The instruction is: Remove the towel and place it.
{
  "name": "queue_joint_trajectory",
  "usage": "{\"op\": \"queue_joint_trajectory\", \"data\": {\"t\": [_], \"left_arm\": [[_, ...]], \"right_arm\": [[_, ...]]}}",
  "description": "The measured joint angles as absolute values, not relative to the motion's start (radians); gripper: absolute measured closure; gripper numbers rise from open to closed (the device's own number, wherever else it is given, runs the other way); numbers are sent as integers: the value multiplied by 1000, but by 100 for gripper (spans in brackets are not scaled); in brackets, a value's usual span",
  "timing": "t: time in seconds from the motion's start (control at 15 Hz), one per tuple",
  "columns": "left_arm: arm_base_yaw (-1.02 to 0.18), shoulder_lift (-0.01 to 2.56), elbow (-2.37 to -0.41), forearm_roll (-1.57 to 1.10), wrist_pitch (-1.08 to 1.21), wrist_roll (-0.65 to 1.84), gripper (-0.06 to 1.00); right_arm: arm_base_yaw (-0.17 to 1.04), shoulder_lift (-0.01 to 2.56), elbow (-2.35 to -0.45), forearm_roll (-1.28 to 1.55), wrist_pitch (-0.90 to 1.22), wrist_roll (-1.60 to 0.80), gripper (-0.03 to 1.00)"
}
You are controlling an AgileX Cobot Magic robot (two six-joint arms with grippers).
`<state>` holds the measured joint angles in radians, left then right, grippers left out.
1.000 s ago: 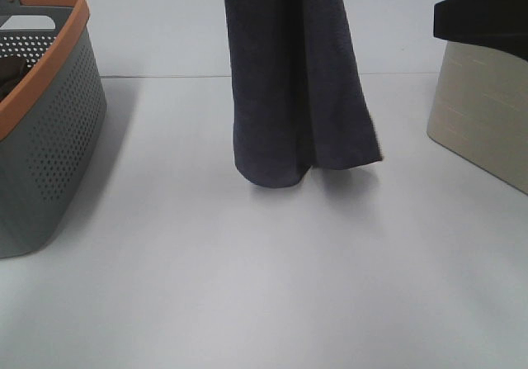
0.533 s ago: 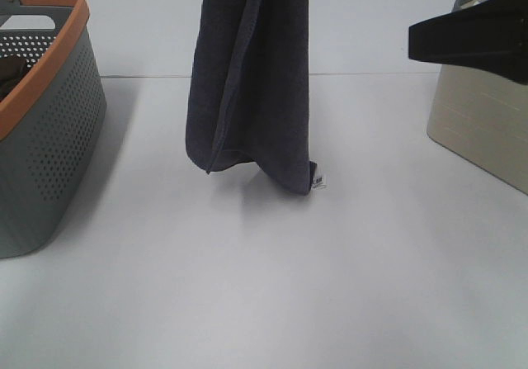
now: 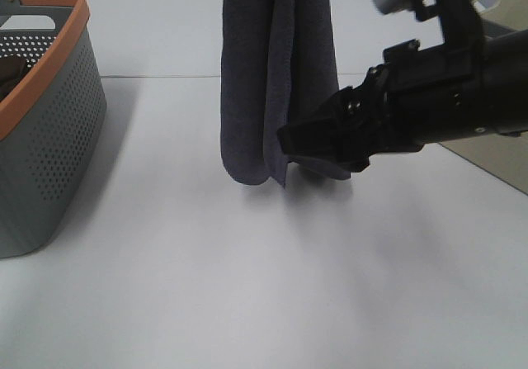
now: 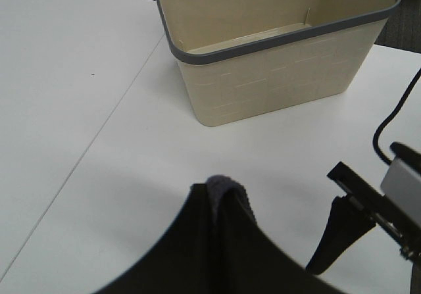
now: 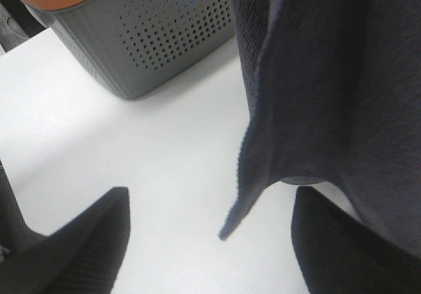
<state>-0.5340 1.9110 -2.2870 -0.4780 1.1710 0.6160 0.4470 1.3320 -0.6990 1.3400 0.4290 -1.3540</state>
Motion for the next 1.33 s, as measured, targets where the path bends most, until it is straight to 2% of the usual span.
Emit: {"op": "queue_joint_trajectory", "data": {"t": [0.27, 0.73, 0.87, 1.0, 1.13, 1.2, 1.33], "left_arm": [[-534, 1911, -2287, -478, 1171, 616, 94], [-534, 1911, -2287, -465, 1171, 616, 94], [-534, 1911, -2287, -458, 1171, 614, 94], [-534, 1911, -2287, -444, 1171, 613, 94], [-534, 1911, -2287, -411, 1171, 613, 94], [-534, 1911, -2287, -383, 1171, 604, 94], [-534, 1918, -2288, -330, 1180, 569, 94]], "right_arm": [[487, 1462, -701, 1442, 355, -1351, 35], [487, 1668, -846, 1549, 356, -1351, 37], [487, 1683, -846, 1550, 356, -1351, 43], [487, 1684, -847, 1558, 356, -1351, 63], [487, 1679, -847, 1519, 374, -1327, 89], [487, 1664, -842, 1464, 378, -1278, 97], [487, 1607, -833, 1264, 382, -1091, 97]]}}
